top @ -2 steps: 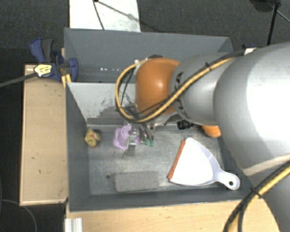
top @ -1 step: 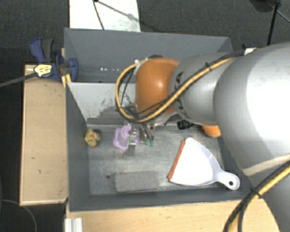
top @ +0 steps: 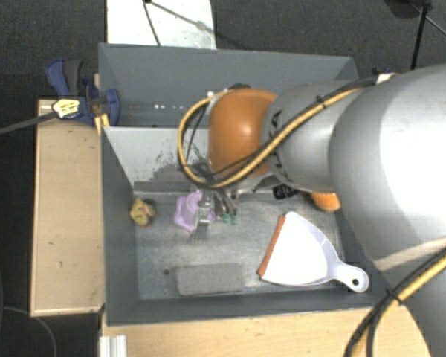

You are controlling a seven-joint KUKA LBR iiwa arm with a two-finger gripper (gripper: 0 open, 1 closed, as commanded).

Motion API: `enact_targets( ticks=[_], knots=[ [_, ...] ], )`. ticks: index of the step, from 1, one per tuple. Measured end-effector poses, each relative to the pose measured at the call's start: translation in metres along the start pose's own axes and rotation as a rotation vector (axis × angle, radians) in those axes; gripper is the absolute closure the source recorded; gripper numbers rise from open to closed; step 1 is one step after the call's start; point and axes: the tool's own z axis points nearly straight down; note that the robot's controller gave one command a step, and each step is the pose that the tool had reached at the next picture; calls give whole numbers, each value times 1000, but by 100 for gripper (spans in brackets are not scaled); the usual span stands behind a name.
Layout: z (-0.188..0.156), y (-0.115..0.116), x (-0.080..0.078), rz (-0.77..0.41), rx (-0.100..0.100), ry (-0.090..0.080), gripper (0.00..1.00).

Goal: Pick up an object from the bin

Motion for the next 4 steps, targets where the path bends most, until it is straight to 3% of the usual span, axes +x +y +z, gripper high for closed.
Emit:
enact_targets(
  ticks=[2, 4],
  knots=[
    [-30, -1, 1, 1, 2, 6, 100],
    [-49, 0, -1, 2, -1, -3, 100]
  ],
)
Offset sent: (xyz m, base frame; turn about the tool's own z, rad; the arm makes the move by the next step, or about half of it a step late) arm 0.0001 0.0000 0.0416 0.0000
